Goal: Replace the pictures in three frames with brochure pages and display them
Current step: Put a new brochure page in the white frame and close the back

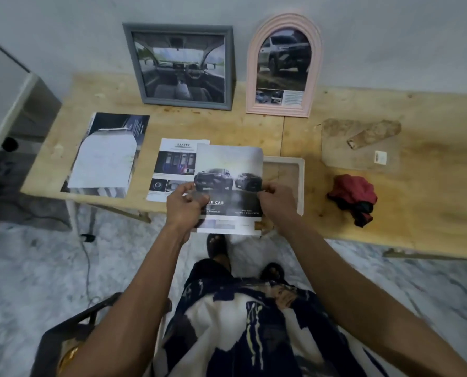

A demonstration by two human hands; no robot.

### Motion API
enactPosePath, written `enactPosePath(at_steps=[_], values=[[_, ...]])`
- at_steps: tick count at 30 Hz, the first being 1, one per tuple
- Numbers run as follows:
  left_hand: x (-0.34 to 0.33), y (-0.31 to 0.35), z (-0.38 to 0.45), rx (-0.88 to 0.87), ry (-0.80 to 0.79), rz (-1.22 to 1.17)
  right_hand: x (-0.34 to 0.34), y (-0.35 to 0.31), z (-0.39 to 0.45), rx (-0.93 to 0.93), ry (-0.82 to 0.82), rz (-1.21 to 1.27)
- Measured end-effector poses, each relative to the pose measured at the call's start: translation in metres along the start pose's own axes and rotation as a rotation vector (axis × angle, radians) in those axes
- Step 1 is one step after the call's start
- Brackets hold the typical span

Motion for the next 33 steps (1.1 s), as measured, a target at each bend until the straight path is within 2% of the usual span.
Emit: enactPosePath(at_steps=[9,15,20,26,33], values=[[0.073,0.014,0.067,-0.085,0.085,0.076,-0.071,-0.049,0.014,0.090,-0.013,-0.074],[0.170,0.023,0.139,-0.148,0.153,0.198,-0.184,-0.098,0.030,0.088,-0.059,-0.087],[0.254,0.023,0.192,-0.166,0.148,0.268,-0.287,-0.127,0.030,0.077,-0.022,-0.106],[0.317,0.006,0.240,-0.118,0.075,0.410,-0.363,-0.136,0.028,0.057,0.005,-0.146],[0.323,-0.002,0.272,-0.156,-0.091,0.535,-0.386,-0.152,0.035,-0.048,0.148,-0.177]])
Point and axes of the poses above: each hand's wrist, its own z-axis towards the middle knuckle, its own x-axis out of the back of the hand, y = z × x, the point moved 4 cm from there along z, towards the middle knuckle, and after that the axes turned 7 degrees about -x, right-handed, at the moved point
